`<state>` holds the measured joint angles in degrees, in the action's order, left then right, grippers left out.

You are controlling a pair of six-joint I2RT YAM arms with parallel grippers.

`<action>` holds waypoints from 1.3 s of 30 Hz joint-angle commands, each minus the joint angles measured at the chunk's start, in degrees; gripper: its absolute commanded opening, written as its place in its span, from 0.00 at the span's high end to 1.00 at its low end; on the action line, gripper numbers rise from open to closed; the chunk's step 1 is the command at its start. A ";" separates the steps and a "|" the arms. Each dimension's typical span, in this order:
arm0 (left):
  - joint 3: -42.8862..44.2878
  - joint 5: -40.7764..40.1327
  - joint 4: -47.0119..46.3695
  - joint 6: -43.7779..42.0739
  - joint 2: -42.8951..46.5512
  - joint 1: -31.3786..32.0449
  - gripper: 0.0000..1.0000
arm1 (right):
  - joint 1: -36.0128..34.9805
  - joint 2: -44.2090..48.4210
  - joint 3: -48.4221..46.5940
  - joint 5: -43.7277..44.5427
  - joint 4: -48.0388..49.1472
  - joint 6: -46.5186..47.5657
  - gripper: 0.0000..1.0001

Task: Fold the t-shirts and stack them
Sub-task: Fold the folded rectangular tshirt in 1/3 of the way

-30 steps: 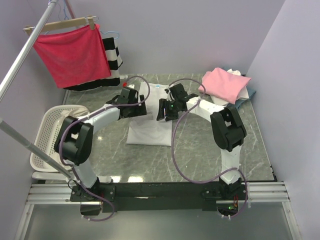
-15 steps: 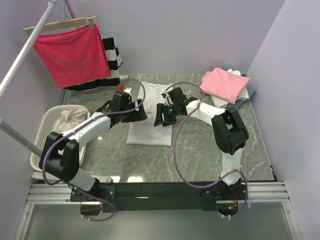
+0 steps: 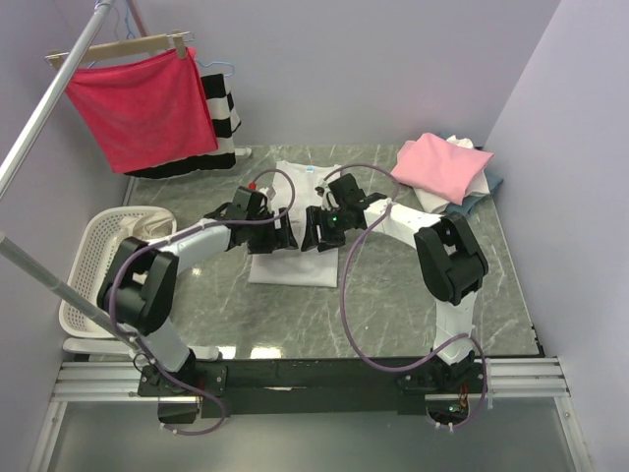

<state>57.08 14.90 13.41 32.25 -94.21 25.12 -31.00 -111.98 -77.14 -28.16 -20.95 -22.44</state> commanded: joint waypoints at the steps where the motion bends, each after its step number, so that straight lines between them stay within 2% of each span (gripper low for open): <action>1: 4.61 0.05 -3.56 0.27 -3.95 0.28 0.15 | -0.28 1.59 -0.11 -0.40 1.26 0.37 0.35; 14: 12.09 -9.44 -3.74 -2.01 -11.86 0.10 0.15 | -0.28 -2.36 1.73 3.46 0.65 -0.06 0.34; 18: 11.65 -11.99 -3.83 -2.37 -13.54 0.10 0.15 | -0.20 -3.50 2.08 7.05 1.09 -0.15 0.34; 24: 10.25 -19.19 -3.30 -3.07 -12.75 0.01 0.14 | 0.07 -4.21 1.65 12.34 0.91 -1.29 0.34; 29: 8.31 -26.22 -4.35 -3.33 -9.94 0.01 0.12 | 0.42 -1.32 4.10 16.82 3.98 -2.70 0.33; 34: 8.66 -26.41 -5.94 -3.77 -5.55 0.01 0.11 | 1.12 1.32 6.82 13.23 10.12 -1.12 0.32; 39: 10.77 -25.36 -5.50 -3.86 -0.81 0.01 0.07 | 1.47 9.58 10.43 7.34 18.65 1.34 0.28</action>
<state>65.12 -9.54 9.50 29.41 -100.99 25.06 -30.44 -110.04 -69.14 -19.18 -9.32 -24.27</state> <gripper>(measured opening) 0.913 0.705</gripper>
